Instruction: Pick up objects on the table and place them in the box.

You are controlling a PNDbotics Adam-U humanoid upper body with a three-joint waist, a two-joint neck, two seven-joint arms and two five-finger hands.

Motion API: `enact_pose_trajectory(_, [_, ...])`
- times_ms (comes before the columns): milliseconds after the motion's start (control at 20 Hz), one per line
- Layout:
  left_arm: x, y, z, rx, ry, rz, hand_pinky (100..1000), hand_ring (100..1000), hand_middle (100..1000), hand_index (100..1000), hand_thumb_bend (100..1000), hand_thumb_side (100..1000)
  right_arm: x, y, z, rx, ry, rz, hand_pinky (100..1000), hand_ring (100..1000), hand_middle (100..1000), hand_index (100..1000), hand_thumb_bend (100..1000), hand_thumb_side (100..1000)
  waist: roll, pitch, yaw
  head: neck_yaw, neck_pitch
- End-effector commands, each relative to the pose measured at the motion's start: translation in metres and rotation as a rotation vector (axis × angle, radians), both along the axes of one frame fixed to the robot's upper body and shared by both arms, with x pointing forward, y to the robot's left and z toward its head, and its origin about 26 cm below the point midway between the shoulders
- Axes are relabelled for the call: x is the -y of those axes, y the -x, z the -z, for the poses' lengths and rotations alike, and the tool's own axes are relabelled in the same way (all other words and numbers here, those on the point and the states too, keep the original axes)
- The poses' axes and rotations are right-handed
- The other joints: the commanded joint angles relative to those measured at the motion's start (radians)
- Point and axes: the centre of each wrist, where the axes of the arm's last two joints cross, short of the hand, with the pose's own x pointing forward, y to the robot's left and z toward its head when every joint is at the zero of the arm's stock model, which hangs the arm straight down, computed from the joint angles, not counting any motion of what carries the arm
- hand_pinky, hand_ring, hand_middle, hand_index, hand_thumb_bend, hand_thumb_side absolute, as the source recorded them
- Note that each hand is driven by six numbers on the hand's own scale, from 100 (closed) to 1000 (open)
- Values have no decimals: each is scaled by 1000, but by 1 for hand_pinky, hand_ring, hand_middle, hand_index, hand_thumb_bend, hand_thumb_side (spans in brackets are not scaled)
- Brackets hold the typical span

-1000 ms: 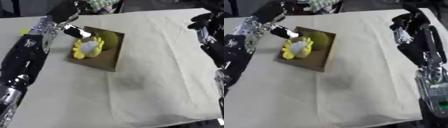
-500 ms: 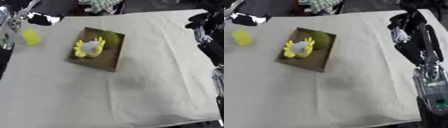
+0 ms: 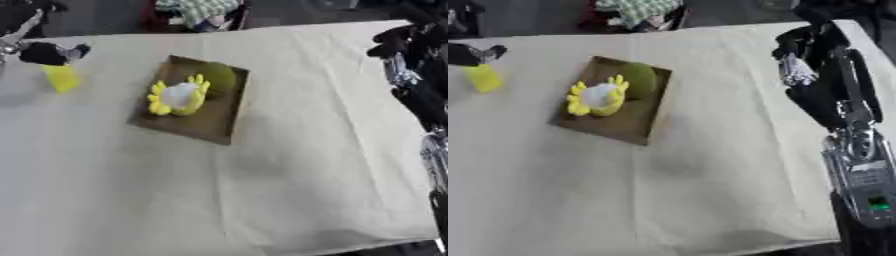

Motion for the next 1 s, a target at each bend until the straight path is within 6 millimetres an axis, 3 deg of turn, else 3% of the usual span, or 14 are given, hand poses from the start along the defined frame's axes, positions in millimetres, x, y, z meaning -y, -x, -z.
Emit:
enact_pose_trajectory(50, [-20, 3, -11, 16, 10, -74, 773, 764, 840, 920, 461, 646, 7, 0, -6, 19, 20, 17, 731, 620, 622, 904, 100, 481, 3, -18, -2, -2, 1])
enact_pose_trajectory(350, [-33, 4, 3, -5, 54, -143, 777, 767, 839, 931, 453, 653, 7, 0, -6, 18, 21, 14, 731, 621, 622, 904, 100, 482, 5, -18, -1, -4, -2])
enact_pose_trajectory(1000, [-36, 3, 34, 1, 112, -214, 762, 749, 808, 925, 423, 636, 5, 0, -7, 19, 20, 6, 732, 620, 621, 904, 100, 479, 0, -7, -4, -5, -3])
